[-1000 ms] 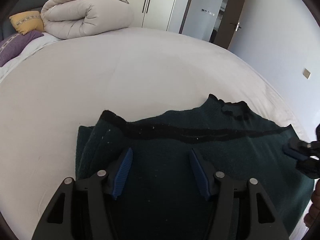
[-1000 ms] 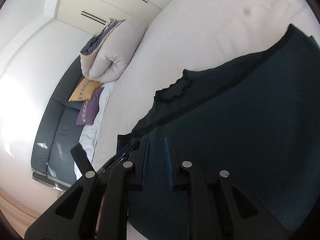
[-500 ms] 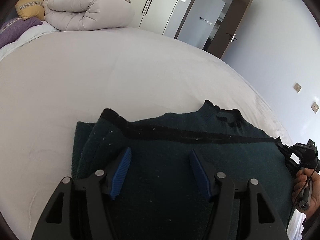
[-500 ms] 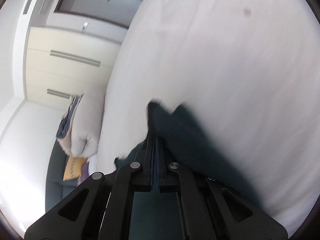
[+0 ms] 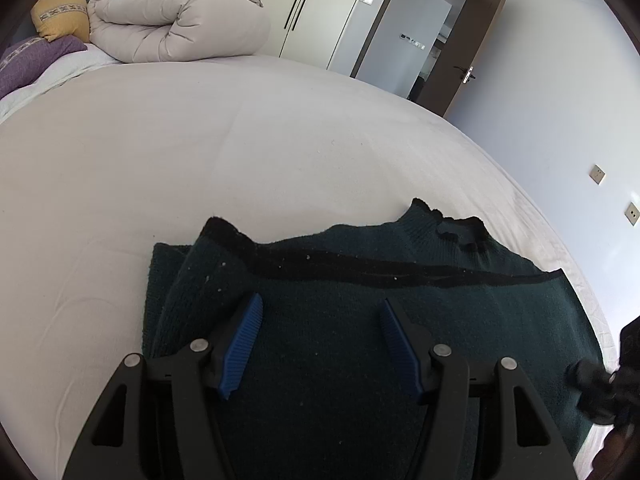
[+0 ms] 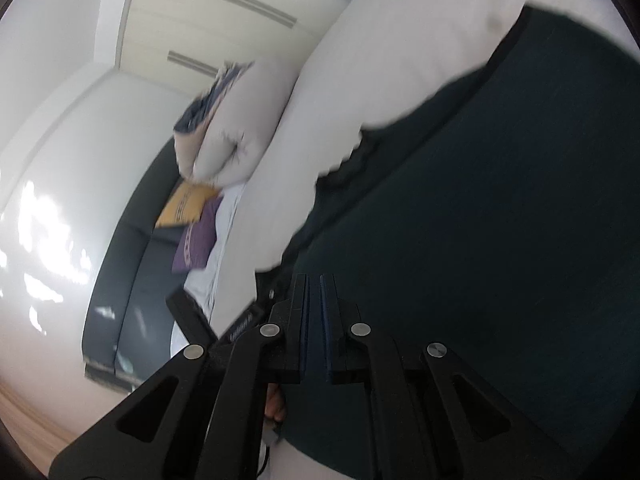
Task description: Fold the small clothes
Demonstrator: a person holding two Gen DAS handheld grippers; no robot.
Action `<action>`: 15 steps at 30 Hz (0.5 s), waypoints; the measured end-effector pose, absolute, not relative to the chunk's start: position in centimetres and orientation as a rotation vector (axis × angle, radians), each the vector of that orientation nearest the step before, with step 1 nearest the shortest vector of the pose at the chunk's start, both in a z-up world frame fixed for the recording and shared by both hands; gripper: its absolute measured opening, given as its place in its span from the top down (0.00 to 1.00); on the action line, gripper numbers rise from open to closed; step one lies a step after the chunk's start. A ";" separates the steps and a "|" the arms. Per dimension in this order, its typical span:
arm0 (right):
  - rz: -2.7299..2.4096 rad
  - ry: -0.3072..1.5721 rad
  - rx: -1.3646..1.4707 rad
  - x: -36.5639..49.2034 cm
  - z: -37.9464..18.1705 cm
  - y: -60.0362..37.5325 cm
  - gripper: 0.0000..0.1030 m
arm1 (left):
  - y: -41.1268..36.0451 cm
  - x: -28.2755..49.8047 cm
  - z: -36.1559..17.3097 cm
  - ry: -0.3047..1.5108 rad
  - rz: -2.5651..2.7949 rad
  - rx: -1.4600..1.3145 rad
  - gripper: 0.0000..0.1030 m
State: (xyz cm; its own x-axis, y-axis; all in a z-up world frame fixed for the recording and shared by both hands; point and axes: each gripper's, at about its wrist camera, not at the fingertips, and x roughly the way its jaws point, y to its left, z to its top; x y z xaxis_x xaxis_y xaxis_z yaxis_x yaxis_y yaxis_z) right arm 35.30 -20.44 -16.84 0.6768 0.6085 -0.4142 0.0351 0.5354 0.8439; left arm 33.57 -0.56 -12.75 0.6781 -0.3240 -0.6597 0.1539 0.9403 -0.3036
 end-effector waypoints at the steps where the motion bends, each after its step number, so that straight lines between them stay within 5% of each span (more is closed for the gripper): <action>1: 0.408 0.815 0.956 35.8 -18.0 -19.2 0.95 | -0.6 33.6 -12.8 0.782 -0.272 -0.233 0.38; 3: 0.366 0.883 0.995 36.1 -20.6 -19.0 0.99 | -0.6 33.6 -12.8 0.782 -0.272 -0.233 0.38; 15: -0.050 0.538 1.282 24.4 -21.1 -36.4 0.95 | -0.7 31.4 -10.9 0.836 -0.161 -0.195 0.39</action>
State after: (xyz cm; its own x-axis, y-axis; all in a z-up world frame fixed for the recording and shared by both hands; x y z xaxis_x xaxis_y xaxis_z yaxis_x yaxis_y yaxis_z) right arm 24.37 -36.43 -21.10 0.8763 0.2575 -0.4073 0.3276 0.3015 0.8954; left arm 31.45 -0.69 -10.87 0.6601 -0.2175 -0.7190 0.0642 0.9700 -0.2345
